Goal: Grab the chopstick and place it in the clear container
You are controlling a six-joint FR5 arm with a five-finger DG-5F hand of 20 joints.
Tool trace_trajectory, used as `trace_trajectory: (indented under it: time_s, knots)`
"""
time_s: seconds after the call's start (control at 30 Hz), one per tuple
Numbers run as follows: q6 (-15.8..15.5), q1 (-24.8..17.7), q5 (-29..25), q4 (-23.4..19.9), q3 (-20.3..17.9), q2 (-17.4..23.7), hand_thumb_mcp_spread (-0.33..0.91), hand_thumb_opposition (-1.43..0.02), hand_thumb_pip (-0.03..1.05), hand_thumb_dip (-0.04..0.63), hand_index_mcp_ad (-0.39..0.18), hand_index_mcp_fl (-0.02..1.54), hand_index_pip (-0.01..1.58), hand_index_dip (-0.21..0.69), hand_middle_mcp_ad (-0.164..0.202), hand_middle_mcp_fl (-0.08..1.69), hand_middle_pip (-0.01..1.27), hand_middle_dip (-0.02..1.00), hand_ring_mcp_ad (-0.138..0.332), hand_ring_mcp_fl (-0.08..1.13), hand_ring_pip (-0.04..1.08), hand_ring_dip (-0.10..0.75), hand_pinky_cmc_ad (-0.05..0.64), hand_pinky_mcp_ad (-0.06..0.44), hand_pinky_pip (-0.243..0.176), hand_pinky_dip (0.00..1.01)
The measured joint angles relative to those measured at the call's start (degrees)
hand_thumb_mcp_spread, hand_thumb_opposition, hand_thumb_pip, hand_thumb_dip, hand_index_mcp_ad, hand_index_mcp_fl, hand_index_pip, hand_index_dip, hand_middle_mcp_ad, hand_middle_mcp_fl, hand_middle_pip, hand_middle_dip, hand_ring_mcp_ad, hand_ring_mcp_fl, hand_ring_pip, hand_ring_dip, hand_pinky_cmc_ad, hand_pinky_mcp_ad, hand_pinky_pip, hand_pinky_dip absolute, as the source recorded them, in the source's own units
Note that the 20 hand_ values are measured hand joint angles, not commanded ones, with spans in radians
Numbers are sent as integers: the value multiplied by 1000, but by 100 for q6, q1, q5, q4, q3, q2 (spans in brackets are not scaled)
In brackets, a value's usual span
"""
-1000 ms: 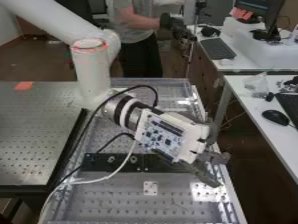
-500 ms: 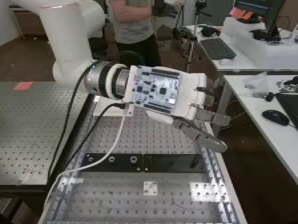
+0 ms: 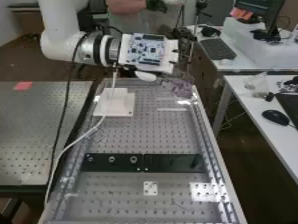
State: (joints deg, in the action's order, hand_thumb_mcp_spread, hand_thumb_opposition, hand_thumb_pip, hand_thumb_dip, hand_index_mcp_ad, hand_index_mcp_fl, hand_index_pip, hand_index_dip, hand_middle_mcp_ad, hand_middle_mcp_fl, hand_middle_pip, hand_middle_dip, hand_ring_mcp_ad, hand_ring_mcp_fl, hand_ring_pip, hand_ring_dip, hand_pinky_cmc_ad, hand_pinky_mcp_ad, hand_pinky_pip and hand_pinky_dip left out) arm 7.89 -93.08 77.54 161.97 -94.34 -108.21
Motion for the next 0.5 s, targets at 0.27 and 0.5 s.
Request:
trace_trajectory:
  time_s: [0.27, 0.5]
  knots:
    - [-1, -487, 116, 741, 176, -73, 810, -1126, 450, 300, -171, 1279, 424, 347, 3, 1281, 262, 710, 68, 663, 122, 576, 293, 328, 2, 180]
    - [140, -755, 166, 992, 349, -271, 810, -1126, 450, 300, -168, 1286, 421, 347, 5, 1281, 262, 710, 68, 660, 122, 576, 297, 326, 0, 180]
